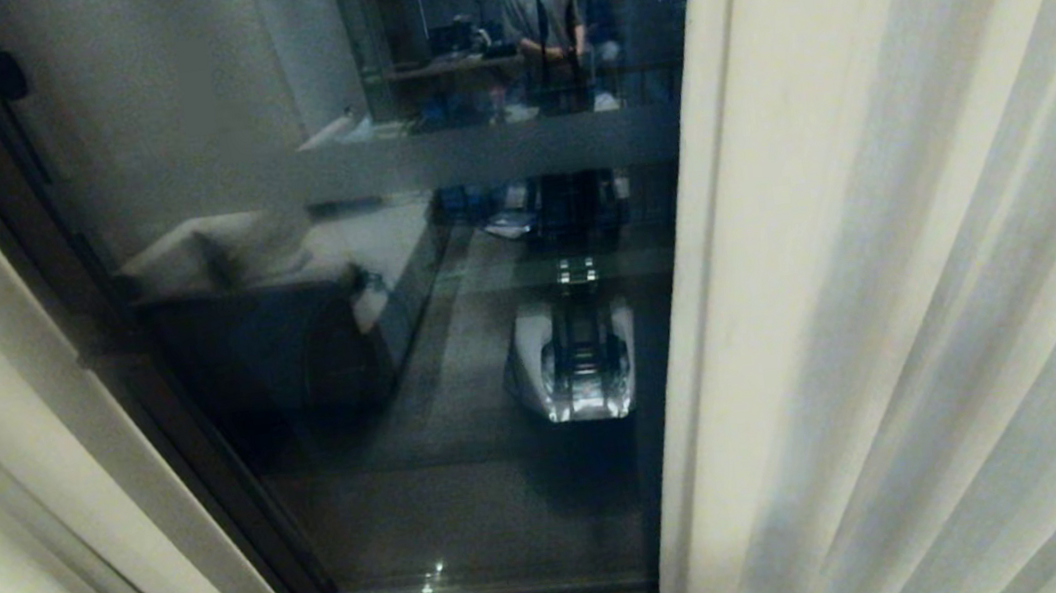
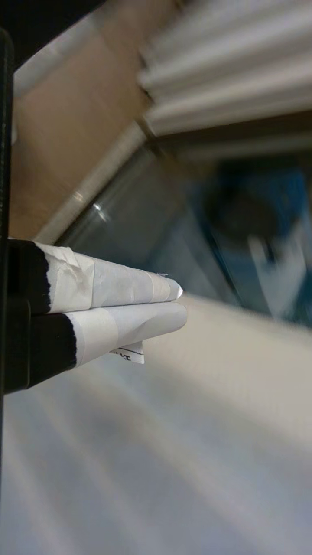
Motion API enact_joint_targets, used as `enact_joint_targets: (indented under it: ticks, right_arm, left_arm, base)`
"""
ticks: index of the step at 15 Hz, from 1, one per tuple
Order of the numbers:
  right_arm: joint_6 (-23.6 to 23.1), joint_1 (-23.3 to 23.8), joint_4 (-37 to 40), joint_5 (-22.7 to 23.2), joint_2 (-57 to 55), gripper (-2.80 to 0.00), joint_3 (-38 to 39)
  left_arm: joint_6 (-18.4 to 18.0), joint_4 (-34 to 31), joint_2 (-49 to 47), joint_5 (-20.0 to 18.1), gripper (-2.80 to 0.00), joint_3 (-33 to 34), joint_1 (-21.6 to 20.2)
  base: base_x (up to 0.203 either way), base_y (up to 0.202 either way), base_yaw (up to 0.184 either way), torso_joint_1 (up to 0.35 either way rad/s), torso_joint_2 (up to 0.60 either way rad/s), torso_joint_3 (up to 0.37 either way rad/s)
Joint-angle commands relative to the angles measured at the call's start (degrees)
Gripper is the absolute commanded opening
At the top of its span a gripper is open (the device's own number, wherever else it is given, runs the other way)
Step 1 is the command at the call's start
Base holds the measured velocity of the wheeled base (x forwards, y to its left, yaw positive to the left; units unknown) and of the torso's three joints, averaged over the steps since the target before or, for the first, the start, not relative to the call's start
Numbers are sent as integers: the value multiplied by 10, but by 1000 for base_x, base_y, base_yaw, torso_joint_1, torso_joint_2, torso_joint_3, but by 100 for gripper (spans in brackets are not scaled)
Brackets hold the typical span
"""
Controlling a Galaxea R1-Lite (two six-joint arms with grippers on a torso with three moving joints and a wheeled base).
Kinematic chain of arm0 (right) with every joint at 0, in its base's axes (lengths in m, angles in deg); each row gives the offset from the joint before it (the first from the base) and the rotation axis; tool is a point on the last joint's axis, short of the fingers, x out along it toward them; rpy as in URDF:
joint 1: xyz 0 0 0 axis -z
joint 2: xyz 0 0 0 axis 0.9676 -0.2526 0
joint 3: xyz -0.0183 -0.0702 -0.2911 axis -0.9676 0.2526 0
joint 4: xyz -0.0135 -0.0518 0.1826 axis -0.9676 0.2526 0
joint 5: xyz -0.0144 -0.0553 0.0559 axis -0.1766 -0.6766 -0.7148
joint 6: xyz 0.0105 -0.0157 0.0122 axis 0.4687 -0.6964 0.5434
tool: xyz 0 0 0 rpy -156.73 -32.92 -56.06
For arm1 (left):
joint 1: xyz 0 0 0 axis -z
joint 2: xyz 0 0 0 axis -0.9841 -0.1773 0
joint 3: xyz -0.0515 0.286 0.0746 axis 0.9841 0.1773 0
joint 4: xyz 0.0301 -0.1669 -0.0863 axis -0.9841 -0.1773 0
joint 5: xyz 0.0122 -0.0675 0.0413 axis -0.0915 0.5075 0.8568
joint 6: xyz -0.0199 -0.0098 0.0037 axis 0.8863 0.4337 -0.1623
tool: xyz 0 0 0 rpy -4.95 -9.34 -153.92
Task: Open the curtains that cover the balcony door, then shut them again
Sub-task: Pull the inner curtains open on both sides
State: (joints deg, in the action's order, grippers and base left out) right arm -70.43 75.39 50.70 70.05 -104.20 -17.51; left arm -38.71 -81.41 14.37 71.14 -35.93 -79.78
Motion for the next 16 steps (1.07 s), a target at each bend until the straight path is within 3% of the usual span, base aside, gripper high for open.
enact_joint_targets:
  ticks: [1, 5, 6, 9, 12, 14, 16]
  right_arm:
    - [-18, 0, -17, 29, -143, -280, -31]
    - [-51, -21, -167, 72, -355, -280, -81]
    - [-52, -31, -203, 76, -395, 0, -97]
    - [-35, -59, -259, 84, -483, 0, -164]
    - [-27, -78, -266, 84, -531, 0, -203]
    - [-16, -115, -266, 81, -547, 0, -212]
    - [-14, -147, -266, 44, -573, 0, -229]
  left_arm:
    - [0, 0, 0, 0, -280, 0, 0]
    - [0, 0, 0, 0, -280, 0, 0]
    - [0, 0, 0, 0, -280, 0, 0]
    - [0, 0, 0, 0, -280, 0, 0]
    - [0, 0, 0, 0, -280, 0, 0]
    - [0, 0, 0, 0, -280, 0, 0]
    - [0, 0, 0, 0, -280, 0, 0]
  base:
    - [0, 0, 0, 0, 0, 0]
    - [0, 0, 0, 0, 0, 0]
    - [0, 0, 0, 0, 0, 0]
    - [0, 0, 0, 0, 0, 0]
    - [0, 0, 0, 0, 0, 0]
    - [0, 0, 0, 0, 0, 0]
    - [0, 0, 0, 0, 0, 0]
